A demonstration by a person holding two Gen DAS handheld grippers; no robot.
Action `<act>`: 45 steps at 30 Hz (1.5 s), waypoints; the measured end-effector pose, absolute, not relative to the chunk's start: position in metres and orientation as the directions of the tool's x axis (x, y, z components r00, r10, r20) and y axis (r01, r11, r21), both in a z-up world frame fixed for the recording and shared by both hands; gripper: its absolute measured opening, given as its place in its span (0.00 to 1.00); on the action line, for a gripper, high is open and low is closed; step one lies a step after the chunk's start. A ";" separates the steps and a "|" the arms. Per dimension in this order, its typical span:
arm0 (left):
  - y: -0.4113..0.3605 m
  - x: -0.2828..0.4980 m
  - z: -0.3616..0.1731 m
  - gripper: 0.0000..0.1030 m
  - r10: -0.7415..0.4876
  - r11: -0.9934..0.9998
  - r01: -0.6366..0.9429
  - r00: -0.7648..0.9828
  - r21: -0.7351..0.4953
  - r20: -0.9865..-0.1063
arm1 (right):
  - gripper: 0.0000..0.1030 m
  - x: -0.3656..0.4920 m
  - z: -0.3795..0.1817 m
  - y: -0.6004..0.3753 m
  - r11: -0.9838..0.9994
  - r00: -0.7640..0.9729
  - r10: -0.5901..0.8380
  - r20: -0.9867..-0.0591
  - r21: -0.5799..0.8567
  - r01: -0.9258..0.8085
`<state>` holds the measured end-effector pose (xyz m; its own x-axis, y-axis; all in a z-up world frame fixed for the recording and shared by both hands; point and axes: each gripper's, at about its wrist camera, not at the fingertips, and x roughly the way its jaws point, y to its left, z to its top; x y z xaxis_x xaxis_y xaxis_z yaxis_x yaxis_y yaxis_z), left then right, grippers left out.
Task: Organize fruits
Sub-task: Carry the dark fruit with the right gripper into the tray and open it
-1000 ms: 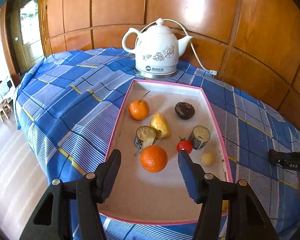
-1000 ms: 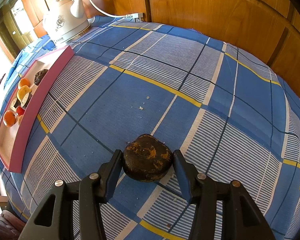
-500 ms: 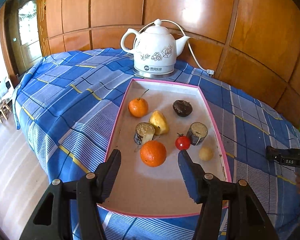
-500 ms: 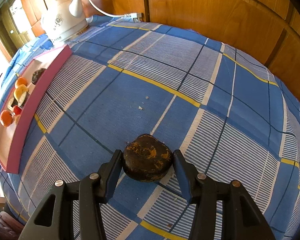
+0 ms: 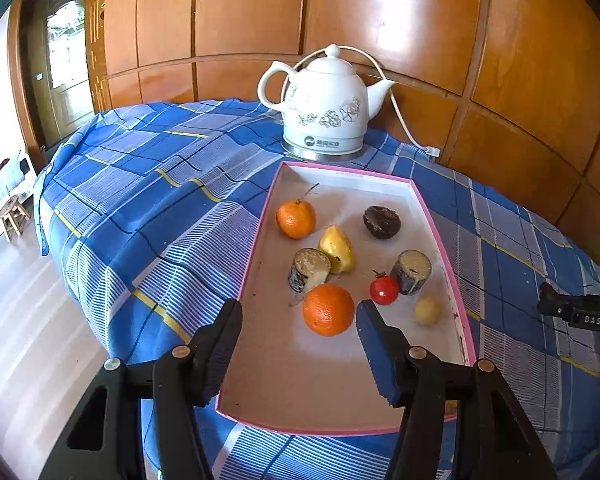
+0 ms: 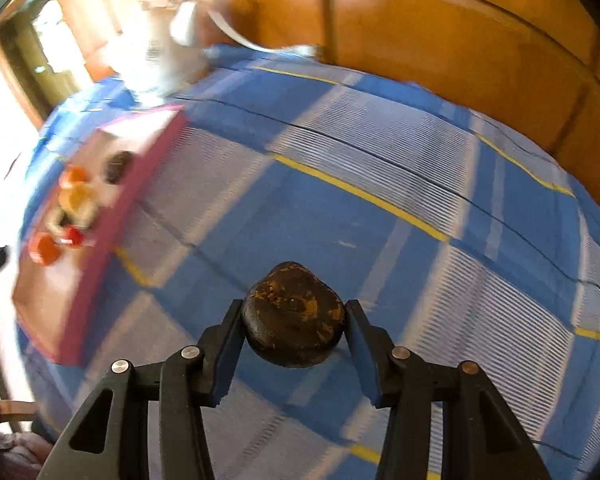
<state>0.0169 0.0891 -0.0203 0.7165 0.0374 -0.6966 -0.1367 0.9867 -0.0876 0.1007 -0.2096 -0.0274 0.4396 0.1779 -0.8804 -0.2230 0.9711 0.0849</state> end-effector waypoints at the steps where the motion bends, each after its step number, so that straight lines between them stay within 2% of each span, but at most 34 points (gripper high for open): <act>1: 0.091 0.016 -0.020 0.59 0.039 0.986 -0.141 0.718 -0.090 -0.695 | 0.48 0.101 -0.025 -0.193 0.961 0.437 0.206 -0.876 0.096 -0.260; 11: 0.118 0.011 -0.024 0.59 0.074 0.972 -0.207 0.716 -0.110 -0.694 | 0.48 0.106 -0.004 -0.054 0.843 0.397 0.410 -0.821 0.175 -0.508; 20: 0.131 0.008 -0.023 0.59 0.086 0.967 -0.227 0.723 -0.118 -0.685 | 0.49 0.138 -0.041 0.017 0.819 0.309 0.395 -0.865 0.180 -0.545; 36: 0.129 0.007 -0.018 0.60 0.097 0.968 -0.225 0.736 -0.108 -0.671 | 0.51 0.135 -0.036 -0.001 0.840 0.340 0.446 -0.828 0.256 -0.478; 45: 0.117 0.004 -0.016 0.65 0.090 0.974 -0.206 0.741 -0.097 -0.666 | 0.53 0.113 -0.018 -0.024 0.880 0.442 0.411 -0.798 0.221 -0.420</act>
<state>0.0043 0.1171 -0.0159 0.7408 0.0904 -0.6656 -0.2064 0.9736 -0.0974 0.1126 -0.0244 -0.0179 0.4417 0.4108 -0.7976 -0.4200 0.8802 0.2208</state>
